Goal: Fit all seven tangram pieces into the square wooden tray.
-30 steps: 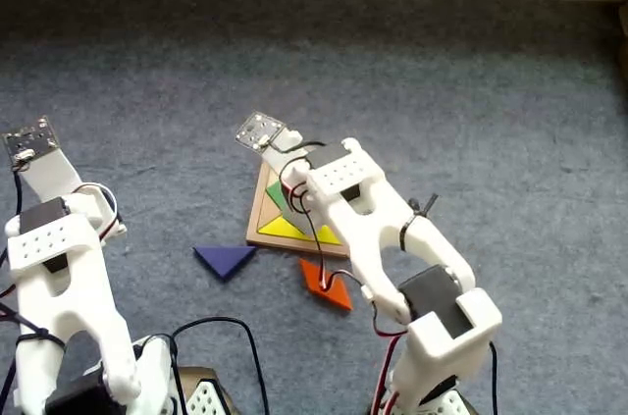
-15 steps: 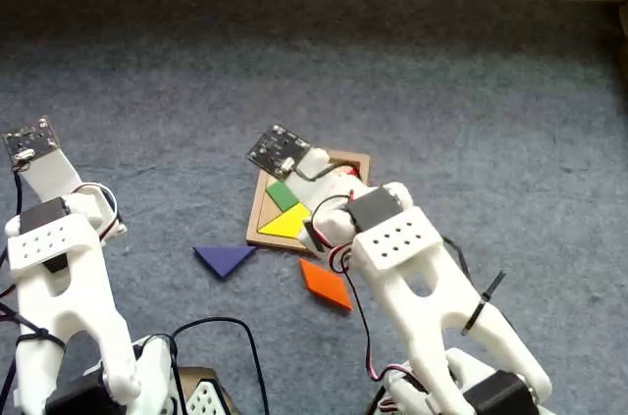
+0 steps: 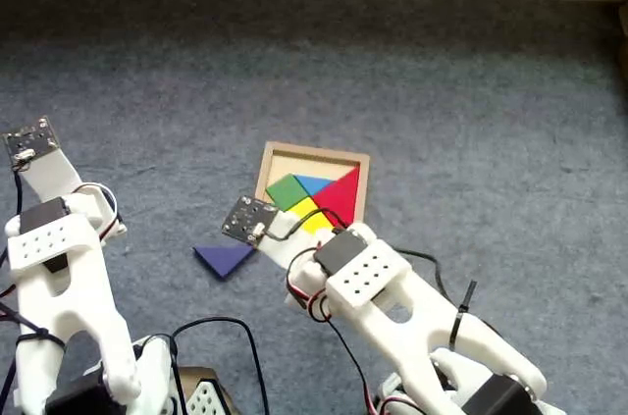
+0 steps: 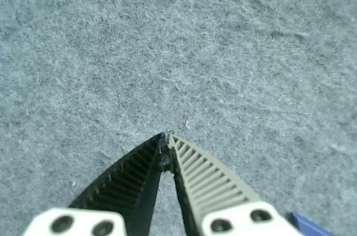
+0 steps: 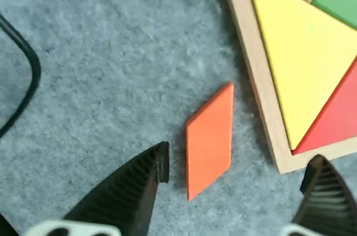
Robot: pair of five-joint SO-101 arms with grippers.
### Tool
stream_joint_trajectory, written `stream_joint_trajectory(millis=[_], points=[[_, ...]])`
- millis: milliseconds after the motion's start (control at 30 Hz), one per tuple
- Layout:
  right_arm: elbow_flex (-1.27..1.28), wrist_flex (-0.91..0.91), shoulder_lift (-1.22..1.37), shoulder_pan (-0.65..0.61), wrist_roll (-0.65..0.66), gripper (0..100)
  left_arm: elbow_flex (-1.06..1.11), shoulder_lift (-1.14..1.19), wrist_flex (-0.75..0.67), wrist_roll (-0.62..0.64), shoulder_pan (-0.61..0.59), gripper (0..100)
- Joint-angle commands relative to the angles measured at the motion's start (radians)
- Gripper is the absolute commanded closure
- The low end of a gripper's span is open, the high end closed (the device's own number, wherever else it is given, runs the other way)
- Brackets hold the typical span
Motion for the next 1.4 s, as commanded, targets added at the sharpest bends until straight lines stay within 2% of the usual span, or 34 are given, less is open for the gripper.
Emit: stream_joint_trajectory(millis=[0, 133, 367, 467, 667, 900, 1133, 1300, 1367], points=[[0.024, -0.044, -0.041, -0.019, -0.011, 63.2, -0.042, -0.024, -0.015, 0.002, 0.016, 99], [0.090, -0.136, 0.019, -0.019, -0.006, 63.4, -0.024, -0.022, -0.054, 0.002, 0.018, 99], [0.068, -0.157, 0.220, -0.016, 0.028, 71.7, -0.004, -0.028, -0.084, 0.002, 0.018, 99], [0.038, -0.163, 0.297, -0.002, 0.101, 77.2, -0.002, -0.028, -0.084, 0.002, 0.018, 99], [-0.001, -0.159, 0.332, 0.038, 0.107, 91.0, -0.001, -0.028, -0.084, 0.002, 0.018, 99], [-0.001, -0.150, 0.329, 0.038, 0.112, 91.8, -0.001, -0.030, -0.084, 0.002, 0.018, 99], [0.008, -0.061, 0.054, 0.044, 0.114, 99.3, -0.001, -0.030, -0.084, 0.002, 0.018, 99], [0.007, -0.065, -0.143, 0.131, 0.126, 99.4, -0.001, -0.030, -0.084, 0.002, 0.018, 99], [0.001, -0.068, -0.168, 0.174, 0.181, 99.4, -0.001, -0.030, -0.084, 0.002, 0.018, 99]])
